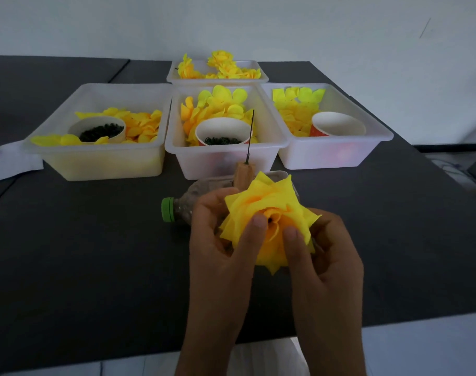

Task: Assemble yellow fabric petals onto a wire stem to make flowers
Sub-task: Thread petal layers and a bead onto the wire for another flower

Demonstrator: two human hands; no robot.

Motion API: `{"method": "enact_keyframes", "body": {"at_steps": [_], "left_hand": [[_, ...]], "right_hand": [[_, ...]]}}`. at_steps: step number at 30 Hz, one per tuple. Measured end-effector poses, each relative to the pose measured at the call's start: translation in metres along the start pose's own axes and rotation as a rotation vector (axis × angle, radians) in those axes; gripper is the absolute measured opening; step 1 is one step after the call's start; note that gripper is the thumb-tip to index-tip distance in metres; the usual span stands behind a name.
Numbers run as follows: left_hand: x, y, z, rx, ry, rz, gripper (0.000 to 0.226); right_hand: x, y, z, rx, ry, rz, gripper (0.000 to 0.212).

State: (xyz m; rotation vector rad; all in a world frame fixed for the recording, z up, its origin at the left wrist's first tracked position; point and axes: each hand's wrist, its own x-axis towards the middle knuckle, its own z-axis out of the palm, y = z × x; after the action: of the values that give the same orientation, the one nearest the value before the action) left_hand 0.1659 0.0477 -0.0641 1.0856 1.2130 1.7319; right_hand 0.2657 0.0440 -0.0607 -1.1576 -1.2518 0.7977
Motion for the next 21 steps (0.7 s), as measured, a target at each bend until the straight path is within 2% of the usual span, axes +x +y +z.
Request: {"method": "enact_keyframes", "body": {"at_steps": [2, 5, 8, 11, 13, 17, 21], "left_hand": [[-0.0002, 0.0017, -0.0021, 0.034, -0.015, -0.004, 0.054], [0.0011, 0.0025, -0.0030, 0.007, -0.012, -0.014, 0.048], [0.0021, 0.0039, -0.0006, -0.039, 0.057, 0.002, 0.054], [0.0025, 0.0004, -0.0023, -0.029, 0.078, -0.038, 0.039], [0.0028, -0.0031, -0.0040, -0.002, 0.051, -0.072, 0.036], [0.0025, -0.0023, -0.0046, 0.036, -0.031, -0.024, 0.063], [0.0015, 0.0018, -0.0075, 0.206, -0.131, 0.003, 0.063]], "right_hand": [[0.0013, -0.0002, -0.0036, -0.007, 0.010, 0.001, 0.027], [0.0008, -0.0016, -0.0042, -0.030, -0.011, -0.012, 0.032], [-0.0011, -0.0019, 0.0004, -0.065, -0.088, -0.005, 0.054], [-0.0013, 0.0016, 0.0032, -0.032, -0.129, 0.048, 0.058], [-0.0004, 0.0032, 0.0027, -0.051, -0.104, 0.082, 0.065], [0.0012, 0.0030, -0.0007, -0.136, -0.057, 0.043, 0.054], [0.0022, 0.0038, -0.0058, -0.214, -0.131, 0.010, 0.055]]}}
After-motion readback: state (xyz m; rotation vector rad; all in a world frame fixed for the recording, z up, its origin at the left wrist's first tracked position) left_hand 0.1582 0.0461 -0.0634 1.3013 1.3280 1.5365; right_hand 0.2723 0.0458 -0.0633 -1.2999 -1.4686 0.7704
